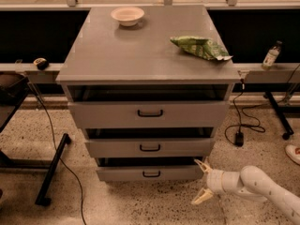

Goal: Open bottom drawer

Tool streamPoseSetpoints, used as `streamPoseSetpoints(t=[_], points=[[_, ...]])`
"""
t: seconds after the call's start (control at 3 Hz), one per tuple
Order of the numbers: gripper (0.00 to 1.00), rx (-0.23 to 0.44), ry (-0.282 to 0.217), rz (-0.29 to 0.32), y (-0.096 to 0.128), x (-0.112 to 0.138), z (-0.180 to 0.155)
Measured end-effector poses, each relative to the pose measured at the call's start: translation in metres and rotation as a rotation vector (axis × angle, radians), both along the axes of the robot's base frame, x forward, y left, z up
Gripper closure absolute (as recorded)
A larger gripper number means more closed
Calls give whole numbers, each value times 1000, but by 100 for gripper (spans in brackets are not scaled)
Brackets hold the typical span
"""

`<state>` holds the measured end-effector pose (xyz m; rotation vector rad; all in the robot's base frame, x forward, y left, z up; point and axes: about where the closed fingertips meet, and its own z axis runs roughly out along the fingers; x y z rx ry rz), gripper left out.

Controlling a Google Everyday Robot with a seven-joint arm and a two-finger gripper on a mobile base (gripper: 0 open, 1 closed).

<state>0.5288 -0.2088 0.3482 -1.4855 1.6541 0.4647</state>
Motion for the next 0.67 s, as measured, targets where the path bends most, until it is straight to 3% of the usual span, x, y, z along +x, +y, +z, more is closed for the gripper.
streamPoseSetpoints(t=[0.33,0.67], points=[[0,-160,-57,5,-35,20,-46],[0,-182,-76,64,-41,22,-54]])
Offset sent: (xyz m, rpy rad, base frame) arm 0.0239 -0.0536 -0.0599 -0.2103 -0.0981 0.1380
